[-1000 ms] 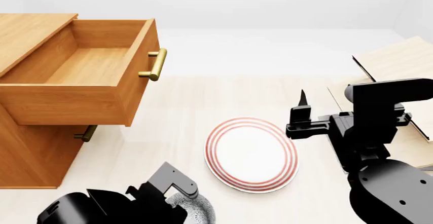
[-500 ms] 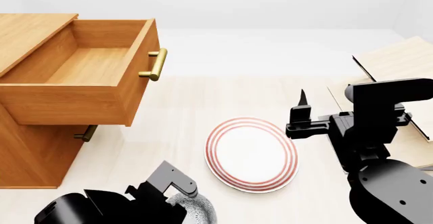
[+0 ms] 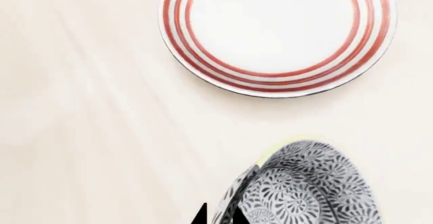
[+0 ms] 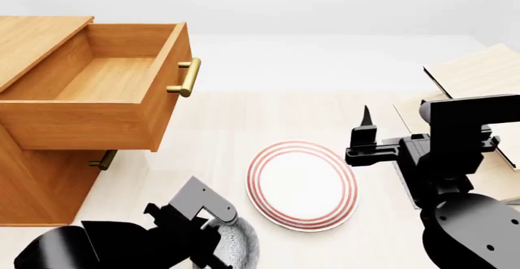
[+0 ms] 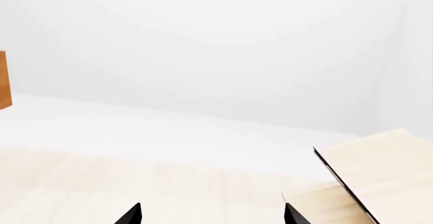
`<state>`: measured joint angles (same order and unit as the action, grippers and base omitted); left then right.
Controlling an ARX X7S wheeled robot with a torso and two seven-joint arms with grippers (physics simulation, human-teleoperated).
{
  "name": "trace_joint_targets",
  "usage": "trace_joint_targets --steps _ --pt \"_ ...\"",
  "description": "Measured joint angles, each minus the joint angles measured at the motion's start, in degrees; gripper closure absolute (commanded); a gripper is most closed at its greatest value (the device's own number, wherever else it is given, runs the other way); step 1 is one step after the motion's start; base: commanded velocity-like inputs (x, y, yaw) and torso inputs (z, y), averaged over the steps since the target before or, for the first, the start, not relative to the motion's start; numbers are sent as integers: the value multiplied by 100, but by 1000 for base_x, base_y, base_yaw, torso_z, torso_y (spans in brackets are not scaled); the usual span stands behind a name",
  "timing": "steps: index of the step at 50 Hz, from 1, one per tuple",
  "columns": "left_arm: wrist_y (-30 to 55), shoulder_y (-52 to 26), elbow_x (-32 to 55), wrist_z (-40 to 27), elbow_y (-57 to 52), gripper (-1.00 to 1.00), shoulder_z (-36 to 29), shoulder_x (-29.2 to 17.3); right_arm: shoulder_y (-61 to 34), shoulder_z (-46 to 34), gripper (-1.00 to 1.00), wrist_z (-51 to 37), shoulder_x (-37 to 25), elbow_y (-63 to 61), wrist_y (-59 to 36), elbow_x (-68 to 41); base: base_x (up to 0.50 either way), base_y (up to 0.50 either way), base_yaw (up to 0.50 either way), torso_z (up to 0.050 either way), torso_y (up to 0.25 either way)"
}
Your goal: Open the top drawer of the cabinet and put the bowl in it.
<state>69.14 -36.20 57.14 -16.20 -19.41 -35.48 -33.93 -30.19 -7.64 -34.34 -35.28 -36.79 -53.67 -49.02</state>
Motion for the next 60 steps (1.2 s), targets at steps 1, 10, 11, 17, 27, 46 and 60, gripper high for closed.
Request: trace_joint_targets --steps 1,10,11,17,27,46,60 --pt "27 -8 34 -32 -50 100 23 -6 0 7 -100 -6 -2 -8 -3 -9 0 0 0 0 0" --pt "254 -105 346 -301 -414 100 231 -40 -24 63 -100 -64 -23 -80 -51 -101 0 0 0 0 0" --pt "278 -119 384 -330 -450 100 256 -42 -29 69 -100 -72 -26 -88 -58 -112 0 0 0 0 0" --pt "441 -225 691 -563 -720 100 437 -43 -61 114 -100 -118 -45 -136 -103 -187 0 0 0 0 0" --pt "750 -541 1523 -1184 -1176 100 794 15 -68 259 -100 -220 -105 -248 -165 -334 0 0 0 0 0" --pt "936 -1942 3436 -2669 -1282 100 1251 354 -128 574 -100 -471 -225 -511 -329 -719 0 0 0 0 0" --pt "658 -3403 3995 -3409 -509 100 1398 756 -109 670 -100 -527 -278 -579 -321 -810 0 0 0 0 0"
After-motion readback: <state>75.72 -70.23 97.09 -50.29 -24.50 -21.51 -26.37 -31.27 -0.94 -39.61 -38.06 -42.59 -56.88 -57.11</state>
